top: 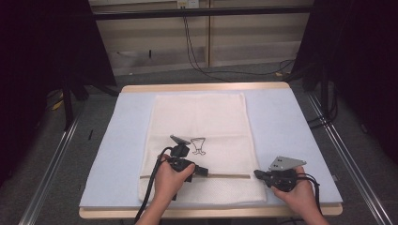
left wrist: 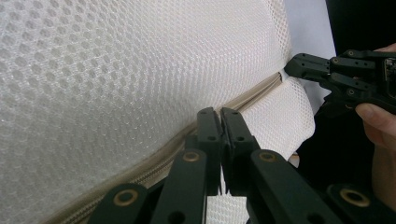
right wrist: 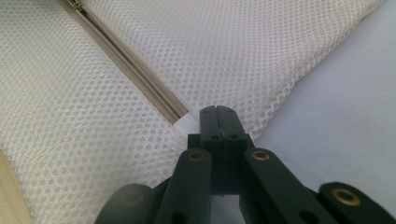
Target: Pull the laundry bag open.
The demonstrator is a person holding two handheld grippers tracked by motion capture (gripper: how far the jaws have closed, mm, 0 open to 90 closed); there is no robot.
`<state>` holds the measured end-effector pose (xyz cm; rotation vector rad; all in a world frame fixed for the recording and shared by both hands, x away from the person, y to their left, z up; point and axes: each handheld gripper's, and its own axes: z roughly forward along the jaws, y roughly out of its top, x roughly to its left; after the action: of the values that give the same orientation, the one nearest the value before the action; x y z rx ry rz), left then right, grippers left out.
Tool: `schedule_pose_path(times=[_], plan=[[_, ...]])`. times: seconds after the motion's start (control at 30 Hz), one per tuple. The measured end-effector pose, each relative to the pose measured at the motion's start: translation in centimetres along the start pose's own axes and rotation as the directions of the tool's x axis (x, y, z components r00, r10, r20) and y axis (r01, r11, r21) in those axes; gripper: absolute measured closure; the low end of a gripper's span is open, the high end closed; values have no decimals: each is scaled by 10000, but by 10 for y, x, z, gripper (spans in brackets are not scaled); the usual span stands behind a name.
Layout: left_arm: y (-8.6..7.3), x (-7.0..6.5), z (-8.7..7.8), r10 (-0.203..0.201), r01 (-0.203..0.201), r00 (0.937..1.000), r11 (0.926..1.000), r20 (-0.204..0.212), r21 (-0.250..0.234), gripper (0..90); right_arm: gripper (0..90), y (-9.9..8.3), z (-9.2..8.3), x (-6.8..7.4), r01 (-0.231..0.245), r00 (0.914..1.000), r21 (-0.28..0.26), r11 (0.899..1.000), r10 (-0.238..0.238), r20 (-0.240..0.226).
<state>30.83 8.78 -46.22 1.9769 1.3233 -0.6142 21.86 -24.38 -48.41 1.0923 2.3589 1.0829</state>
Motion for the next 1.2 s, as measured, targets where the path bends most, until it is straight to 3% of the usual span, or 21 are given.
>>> schedule_pose_path(times=[0.13,0.2,0.67,0.77,1.2], plan=[[0,1,-3,53,-53,9998,10000,-167,-1,877,900,0,0,0,4,10000,-4,10000,-4,8],[0,1,-3,-151,151,9999,9999,-5,-60,876,900,0,0,0,13,10000,1,10000,-13,0],[-2,4,-6,-111,109,9999,9998,-125,-151,876,900,0,0,0,-53,10000,23,10000,53,-15],[-1,5,-9,-75,75,10000,9999,6,-93,876,900,0,0,0,-13,10000,11,10000,13,-10],[-5,11,-16,-270,269,9996,9994,-43,-217,876,900,0,0,0,-33,10000,20,10000,33,-13]])
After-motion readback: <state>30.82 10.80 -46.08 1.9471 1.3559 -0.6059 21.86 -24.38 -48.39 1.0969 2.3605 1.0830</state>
